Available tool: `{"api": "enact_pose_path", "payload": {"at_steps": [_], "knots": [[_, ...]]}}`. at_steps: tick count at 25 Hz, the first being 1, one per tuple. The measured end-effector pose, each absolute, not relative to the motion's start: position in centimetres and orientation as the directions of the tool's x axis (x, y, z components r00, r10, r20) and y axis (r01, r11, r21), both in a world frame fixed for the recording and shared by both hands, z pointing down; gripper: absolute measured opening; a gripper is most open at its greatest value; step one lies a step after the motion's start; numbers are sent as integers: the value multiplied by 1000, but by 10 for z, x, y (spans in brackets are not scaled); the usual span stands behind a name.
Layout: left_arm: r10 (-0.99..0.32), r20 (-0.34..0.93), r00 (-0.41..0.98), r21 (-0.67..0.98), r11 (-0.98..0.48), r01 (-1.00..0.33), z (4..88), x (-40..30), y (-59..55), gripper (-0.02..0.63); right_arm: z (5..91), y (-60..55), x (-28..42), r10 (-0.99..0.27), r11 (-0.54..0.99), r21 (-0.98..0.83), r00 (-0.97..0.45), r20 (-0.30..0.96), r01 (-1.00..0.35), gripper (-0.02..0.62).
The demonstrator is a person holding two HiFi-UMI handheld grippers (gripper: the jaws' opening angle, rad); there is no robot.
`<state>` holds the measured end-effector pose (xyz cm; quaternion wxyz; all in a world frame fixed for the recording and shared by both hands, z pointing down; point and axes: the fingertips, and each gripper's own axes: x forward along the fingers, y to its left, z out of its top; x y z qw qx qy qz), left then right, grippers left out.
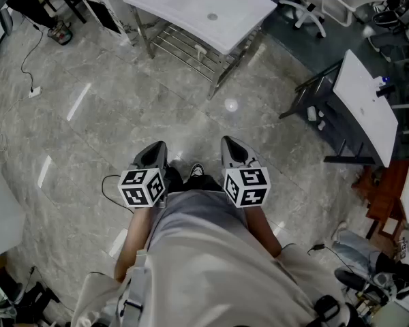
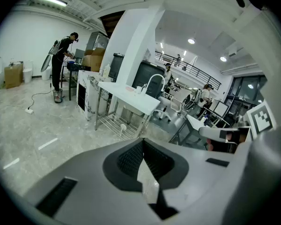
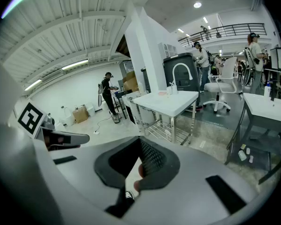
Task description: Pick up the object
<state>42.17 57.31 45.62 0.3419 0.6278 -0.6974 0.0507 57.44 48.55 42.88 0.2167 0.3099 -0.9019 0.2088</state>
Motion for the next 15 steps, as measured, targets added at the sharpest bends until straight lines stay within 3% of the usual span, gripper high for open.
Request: {"api": "enact_pose_path", "payload": {"at_steps": [15], "knots": [[-860, 510, -14, 392, 247, -886, 448, 398, 566, 3, 439, 466, 562, -417, 724, -253, -700, 580, -642, 9]]}}
